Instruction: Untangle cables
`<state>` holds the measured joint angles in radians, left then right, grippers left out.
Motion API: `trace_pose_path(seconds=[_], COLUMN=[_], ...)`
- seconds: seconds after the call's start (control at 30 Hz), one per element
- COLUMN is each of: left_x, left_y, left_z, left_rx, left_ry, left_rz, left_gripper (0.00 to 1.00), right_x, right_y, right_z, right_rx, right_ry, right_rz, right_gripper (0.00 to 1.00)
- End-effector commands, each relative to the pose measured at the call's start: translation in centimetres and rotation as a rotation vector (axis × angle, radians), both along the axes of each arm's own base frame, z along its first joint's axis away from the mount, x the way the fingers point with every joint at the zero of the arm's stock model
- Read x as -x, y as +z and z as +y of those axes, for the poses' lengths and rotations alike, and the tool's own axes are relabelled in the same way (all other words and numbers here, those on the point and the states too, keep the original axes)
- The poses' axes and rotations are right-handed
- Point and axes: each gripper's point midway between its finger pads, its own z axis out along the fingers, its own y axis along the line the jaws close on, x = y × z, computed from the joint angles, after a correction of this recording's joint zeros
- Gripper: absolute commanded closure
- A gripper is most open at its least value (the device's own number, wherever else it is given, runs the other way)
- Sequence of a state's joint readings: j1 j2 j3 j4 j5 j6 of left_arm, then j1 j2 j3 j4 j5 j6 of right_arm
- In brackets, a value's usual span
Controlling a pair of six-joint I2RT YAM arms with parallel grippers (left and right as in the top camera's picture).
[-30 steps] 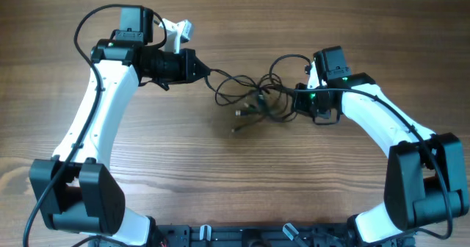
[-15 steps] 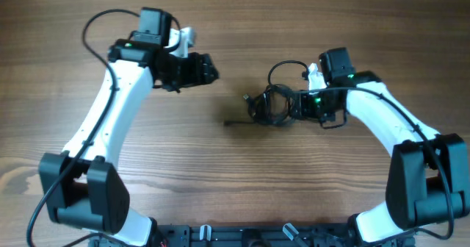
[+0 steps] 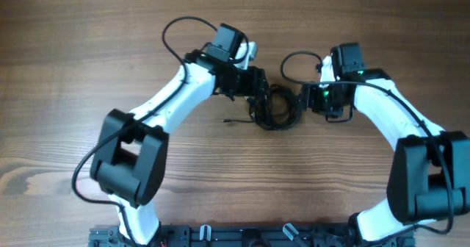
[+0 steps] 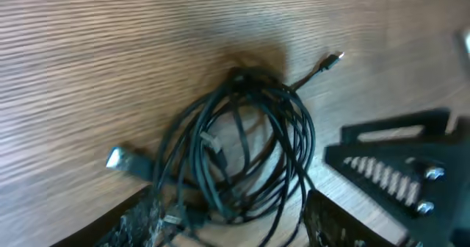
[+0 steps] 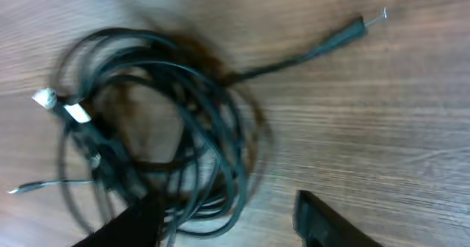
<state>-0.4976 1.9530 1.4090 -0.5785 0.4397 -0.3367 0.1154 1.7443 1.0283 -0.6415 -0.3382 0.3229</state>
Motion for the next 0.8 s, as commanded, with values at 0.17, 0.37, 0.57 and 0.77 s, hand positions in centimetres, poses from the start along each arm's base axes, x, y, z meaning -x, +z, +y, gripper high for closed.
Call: trace_pose_path(seconds=[0.17,0.37,0.57,0.77], left_x=[0.5,-0.5,1.0,4.4], left_y=[-6.1,-2.0,9.4,13.3], left_z=[-2.9,-2.4,-2.0,-3.8], left_rx=[-0.186,-0.233,-0.140,0.107], left_ry=[0.038,-0.114,-0.222,-0.337], left_rz=[-0.053,-0.247,-0.476,-0.428], left_gripper=[0.48,0.96,0.96,0.96], right_x=[2.5,3.9,1.6,-1.5], right_y=[-4.7,-5.1,-3.3,0.0], right_z=[0.8,1.9,3.9,6.3], right_rx=[-0.091,-0.154,-0.287,-0.451], right_ry=[-0.155,-0.086,-0.056,0.035], right_rz=[0.066,0.075,-0.025,-0.206], right_gripper=[0.64,0.62,0.31,0.32])
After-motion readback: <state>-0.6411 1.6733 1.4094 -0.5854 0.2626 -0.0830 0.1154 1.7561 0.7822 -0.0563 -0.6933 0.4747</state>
